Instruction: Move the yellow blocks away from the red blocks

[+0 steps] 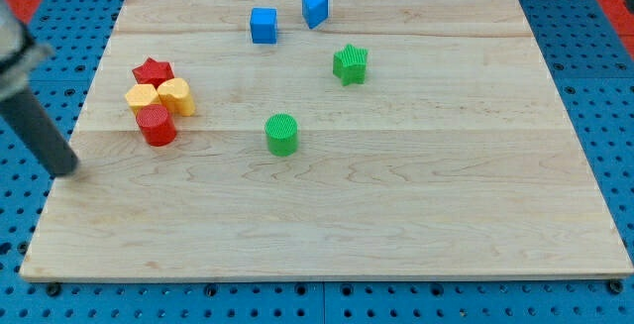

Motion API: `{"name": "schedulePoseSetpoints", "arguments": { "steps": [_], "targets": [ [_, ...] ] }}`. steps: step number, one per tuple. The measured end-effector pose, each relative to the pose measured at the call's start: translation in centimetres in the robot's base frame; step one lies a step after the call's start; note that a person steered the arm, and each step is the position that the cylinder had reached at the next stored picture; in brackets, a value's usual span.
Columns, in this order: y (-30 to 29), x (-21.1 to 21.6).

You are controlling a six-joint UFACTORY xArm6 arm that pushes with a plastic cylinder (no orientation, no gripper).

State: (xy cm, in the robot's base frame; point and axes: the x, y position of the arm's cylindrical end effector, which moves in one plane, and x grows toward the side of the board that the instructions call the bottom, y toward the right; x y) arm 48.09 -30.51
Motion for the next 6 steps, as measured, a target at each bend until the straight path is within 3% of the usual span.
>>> {"name": "schedulePoseSetpoints", "arguments": {
  "steps": [3,4,6],
  "targets": [
    [4.5,-6.3],
    [10.3,-6.3],
    [15.8,-7.5]
  ]
}}
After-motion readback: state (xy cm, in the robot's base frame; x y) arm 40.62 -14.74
